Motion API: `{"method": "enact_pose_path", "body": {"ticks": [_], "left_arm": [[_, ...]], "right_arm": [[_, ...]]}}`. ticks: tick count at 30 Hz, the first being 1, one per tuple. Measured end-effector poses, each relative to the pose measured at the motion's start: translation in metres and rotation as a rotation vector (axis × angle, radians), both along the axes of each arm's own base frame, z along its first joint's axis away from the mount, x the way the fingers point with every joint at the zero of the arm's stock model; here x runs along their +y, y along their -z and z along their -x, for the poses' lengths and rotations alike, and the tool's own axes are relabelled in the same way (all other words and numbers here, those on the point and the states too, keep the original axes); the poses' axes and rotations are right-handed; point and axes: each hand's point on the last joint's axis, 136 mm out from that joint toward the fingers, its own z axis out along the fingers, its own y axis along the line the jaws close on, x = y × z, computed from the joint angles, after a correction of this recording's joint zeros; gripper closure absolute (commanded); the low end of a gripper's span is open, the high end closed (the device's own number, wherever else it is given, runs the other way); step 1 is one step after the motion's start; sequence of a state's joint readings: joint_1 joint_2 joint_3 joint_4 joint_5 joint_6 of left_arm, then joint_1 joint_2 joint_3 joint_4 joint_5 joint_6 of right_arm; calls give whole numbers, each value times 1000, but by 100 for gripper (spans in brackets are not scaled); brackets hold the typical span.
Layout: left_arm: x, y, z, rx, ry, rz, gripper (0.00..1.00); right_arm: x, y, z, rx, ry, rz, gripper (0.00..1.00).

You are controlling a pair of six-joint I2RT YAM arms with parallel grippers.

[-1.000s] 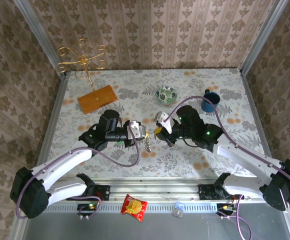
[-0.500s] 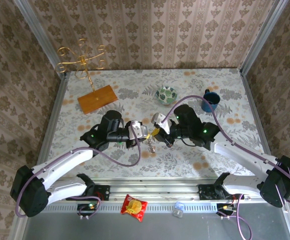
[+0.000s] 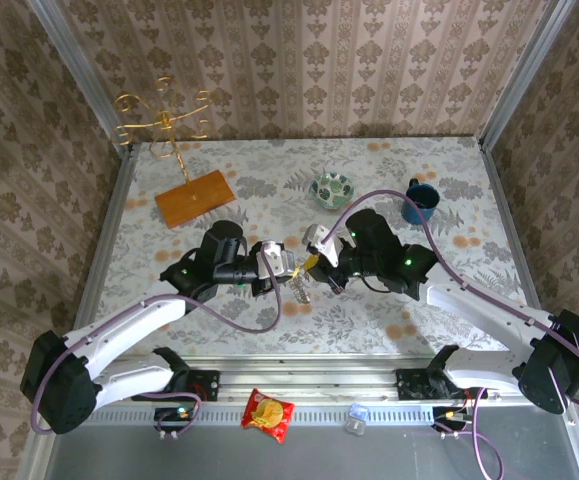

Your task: Put the keys on the keyring

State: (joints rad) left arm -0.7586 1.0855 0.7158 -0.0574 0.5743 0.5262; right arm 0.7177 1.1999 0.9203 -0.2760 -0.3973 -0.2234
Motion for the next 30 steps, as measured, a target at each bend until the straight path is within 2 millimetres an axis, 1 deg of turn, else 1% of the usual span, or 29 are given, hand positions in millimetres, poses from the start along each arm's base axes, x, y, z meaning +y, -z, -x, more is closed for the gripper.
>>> {"method": "enact_pose_path", "body": {"ticks": [10, 14, 18, 22, 24, 28, 30], "left_arm": [[1, 0, -4, -43, -21, 25, 100], [1, -2, -4, -62, -22, 42, 100], [1, -3, -4, -77, -23, 60, 100], [1, -6, -3, -82, -24, 88, 100], [1, -9, -3, -83, -31, 108, 100], [0, -13, -4, -74, -47, 152, 100], [0, -12, -4, -60, -59, 184, 100]], "right_arm": [[0, 8, -7, 87, 49, -7, 100], [-1, 8, -8, 128, 55, -30, 99], [-1, 8, -8, 168, 58, -51, 83], [-3, 14, -13, 192, 80, -47, 75], [-5, 14, -16, 198, 92, -49, 68], [-7, 11, -18, 195, 94, -63, 63], [-9, 5, -19, 159, 89, -85, 59]]}}
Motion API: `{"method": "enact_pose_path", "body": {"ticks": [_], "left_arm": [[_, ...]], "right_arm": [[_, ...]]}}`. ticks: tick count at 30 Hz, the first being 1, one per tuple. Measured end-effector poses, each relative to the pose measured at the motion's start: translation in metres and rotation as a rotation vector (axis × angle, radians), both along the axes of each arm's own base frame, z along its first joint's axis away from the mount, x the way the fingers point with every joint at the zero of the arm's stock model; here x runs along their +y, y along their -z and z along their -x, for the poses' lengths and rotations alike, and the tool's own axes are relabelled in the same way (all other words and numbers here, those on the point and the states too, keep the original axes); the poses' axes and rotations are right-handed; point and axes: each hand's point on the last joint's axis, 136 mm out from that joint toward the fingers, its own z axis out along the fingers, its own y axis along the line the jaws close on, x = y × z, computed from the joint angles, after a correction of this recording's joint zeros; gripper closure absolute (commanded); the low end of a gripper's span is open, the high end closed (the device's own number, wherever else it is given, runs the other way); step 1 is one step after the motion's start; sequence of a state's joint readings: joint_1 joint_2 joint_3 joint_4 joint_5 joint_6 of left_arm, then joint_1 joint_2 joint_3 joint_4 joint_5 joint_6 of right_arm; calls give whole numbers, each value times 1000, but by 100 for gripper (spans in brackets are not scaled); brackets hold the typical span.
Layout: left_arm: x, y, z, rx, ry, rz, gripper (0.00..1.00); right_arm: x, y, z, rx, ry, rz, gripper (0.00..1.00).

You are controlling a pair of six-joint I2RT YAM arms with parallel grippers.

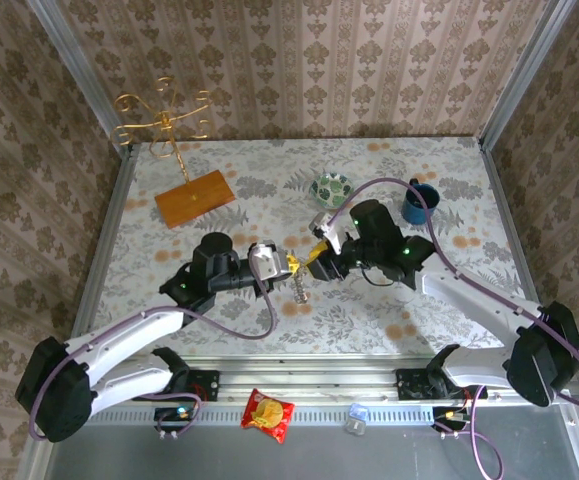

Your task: Put the keys on the keyring

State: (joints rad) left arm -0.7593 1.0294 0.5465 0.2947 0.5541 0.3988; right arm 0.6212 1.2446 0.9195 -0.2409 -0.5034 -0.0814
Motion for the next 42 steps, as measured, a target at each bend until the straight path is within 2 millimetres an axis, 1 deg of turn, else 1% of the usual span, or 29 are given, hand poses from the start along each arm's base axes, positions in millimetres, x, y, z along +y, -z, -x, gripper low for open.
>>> {"method": "enact_pose_path", "body": {"ticks": [1, 3, 7, 11, 17, 20, 23, 30, 31, 33, 34, 37, 38, 39, 41, 42], "left_arm": [[0, 1, 0, 8, -3, 12, 100], [0, 3, 2, 34, -3, 45, 100], [-1, 0, 2, 69, 8, 109, 100], [-1, -6, 2, 78, 32, 173, 100], [-3, -11, 7, 82, 77, 214, 100], [-4, -14, 10, 76, 97, 226, 100], [-5, -16, 12, 70, 114, 232, 100], [-5, -19, 15, 60, 131, 243, 100], [-5, -20, 15, 60, 131, 245, 100], [-4, -20, 12, 56, 124, 255, 100], [-3, -21, 12, 57, 122, 260, 100], [-2, -20, 12, 58, 119, 270, 100], [-2, -19, 12, 56, 118, 271, 88], [-1, -19, 12, 57, 115, 271, 80], [-1, -18, 9, 58, 99, 266, 68], [0, -16, 9, 56, 92, 259, 67]], "right_arm": [[-1, -3, 1, -28, -6, -11, 56], [-6, -10, 7, -117, -30, -36, 55], [-10, -18, 17, -281, -98, -48, 57], [-7, -21, 18, -362, -157, -37, 60], [-1, -17, 20, -378, -208, -43, 69], [1, -20, 19, -386, -210, -56, 73], [4, -23, 19, -394, -220, -74, 76], [8, -20, 20, -376, -246, -90, 80], [9, -20, 20, -374, -250, -92, 83], [11, -22, 21, -367, -258, -103, 98], [12, -22, 21, -366, -259, -105, 100], [13, -22, 22, -364, -266, -110, 100], [13, -22, 22, -363, -267, -109, 100], [13, -22, 22, -364, -269, -108, 100], [13, -21, 23, -371, -276, -99, 100], [13, -20, 23, -371, -280, -93, 100]]}}
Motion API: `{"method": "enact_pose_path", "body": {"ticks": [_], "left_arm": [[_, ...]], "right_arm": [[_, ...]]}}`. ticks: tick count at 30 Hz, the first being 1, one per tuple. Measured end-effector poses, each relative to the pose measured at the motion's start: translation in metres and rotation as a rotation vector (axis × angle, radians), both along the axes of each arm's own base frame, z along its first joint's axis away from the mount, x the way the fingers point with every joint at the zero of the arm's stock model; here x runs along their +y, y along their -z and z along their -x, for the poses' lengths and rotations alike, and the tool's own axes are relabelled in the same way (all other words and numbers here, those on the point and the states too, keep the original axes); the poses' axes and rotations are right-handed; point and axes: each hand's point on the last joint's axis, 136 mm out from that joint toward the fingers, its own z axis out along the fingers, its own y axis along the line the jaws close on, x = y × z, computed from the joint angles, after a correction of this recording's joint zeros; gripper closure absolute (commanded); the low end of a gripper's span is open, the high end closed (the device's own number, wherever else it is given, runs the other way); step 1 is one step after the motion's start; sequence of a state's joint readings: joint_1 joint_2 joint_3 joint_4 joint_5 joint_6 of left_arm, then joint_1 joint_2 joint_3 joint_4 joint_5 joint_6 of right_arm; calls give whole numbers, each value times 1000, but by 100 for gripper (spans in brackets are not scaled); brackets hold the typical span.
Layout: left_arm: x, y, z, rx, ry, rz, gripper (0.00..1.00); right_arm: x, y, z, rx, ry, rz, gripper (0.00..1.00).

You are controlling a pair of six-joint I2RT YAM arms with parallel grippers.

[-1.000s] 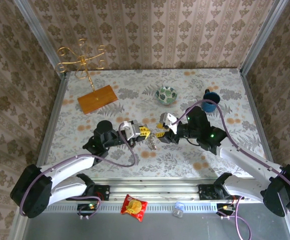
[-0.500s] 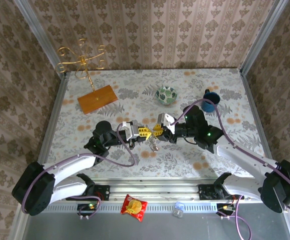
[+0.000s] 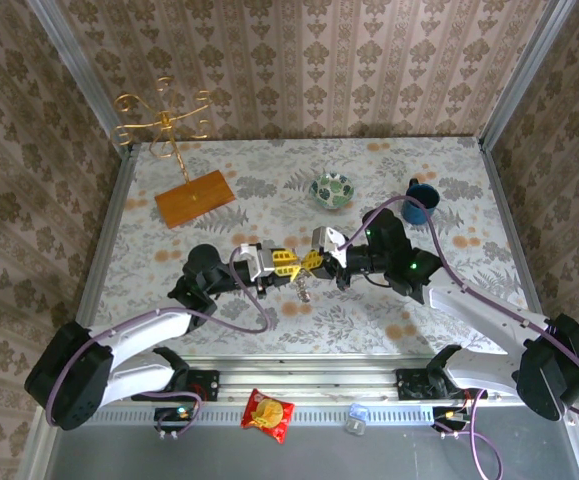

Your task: Put the keys on the keyring

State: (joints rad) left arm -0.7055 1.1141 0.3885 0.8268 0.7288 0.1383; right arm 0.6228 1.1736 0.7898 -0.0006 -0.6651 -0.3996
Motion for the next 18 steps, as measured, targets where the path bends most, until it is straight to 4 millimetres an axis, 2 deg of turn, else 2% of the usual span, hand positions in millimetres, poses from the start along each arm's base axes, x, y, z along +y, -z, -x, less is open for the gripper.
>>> {"method": "enact_pose_path", "body": {"ticks": [8, 15, 18], "left_arm": [[4, 15, -5, 4, -42, -141, 74], [5, 20, -6, 8, -40, -196, 74], [5, 22, -5, 13, -38, -207, 79]], "right_arm": [[-3, -6, -1, -44, -3, 73, 100], [-2, 1, -1, -84, -5, 184, 100], [-2, 4, 0, -100, -7, 230, 100]]}}
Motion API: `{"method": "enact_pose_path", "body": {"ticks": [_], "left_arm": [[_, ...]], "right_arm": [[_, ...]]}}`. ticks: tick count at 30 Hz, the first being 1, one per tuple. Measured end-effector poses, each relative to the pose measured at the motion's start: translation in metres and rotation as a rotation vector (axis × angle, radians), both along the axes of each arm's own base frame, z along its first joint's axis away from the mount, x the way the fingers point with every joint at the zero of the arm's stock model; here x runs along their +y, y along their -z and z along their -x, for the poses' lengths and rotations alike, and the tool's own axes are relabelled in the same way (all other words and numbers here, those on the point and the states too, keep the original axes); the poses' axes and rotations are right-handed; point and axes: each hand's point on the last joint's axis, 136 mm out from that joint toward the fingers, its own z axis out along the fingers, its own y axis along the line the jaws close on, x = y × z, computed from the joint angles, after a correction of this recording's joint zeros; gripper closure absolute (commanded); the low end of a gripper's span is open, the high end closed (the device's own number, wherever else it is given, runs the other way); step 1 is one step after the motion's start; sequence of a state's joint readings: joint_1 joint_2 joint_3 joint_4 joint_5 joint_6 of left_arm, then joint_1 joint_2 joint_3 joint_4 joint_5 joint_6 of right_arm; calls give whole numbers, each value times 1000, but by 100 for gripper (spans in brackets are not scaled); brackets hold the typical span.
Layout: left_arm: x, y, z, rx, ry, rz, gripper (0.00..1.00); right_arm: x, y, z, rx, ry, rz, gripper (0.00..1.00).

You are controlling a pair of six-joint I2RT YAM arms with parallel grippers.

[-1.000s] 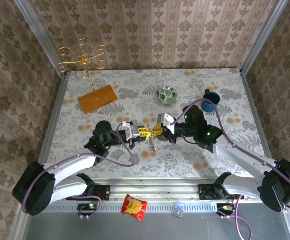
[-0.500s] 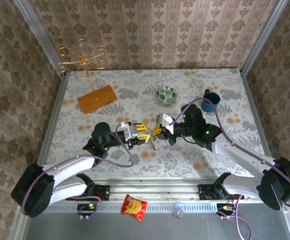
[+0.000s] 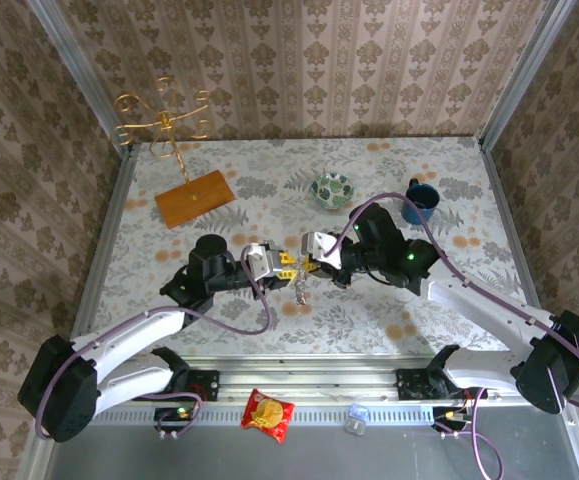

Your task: Put the keys on the keyring

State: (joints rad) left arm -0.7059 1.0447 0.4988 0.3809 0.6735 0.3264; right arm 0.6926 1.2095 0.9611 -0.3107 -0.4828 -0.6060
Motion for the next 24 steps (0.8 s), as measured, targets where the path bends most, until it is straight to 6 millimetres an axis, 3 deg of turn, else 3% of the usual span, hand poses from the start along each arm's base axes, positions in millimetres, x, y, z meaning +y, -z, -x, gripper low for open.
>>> {"method": "enact_pose_path", "body": {"ticks": [8, 12, 13, 15, 16, 20, 24], "left_arm": [[0, 4, 0, 11, 2, -20, 100], [1, 5, 0, 13, -2, -24, 100], [0, 5, 0, 12, -2, -23, 100], [1, 5, -1, 10, -6, -23, 100], [1, 5, -1, 9, -8, -23, 100], [1, 7, -2, 2, -18, -20, 100], [3, 13, -1, 7, -20, -19, 100]], "right_arm": [[8, -6, 7, -35, -38, 45, 100], [9, -8, 9, -30, -47, 36, 100], [9, -8, 8, -27, -42, 30, 97], [4, -10, 4, -11, -10, 1, 76], [0, -10, 2, -3, 12, -13, 72], [-16, -1, -8, 50, 107, -71, 66], [-15, 9, -7, 125, 136, -117, 64]]}}
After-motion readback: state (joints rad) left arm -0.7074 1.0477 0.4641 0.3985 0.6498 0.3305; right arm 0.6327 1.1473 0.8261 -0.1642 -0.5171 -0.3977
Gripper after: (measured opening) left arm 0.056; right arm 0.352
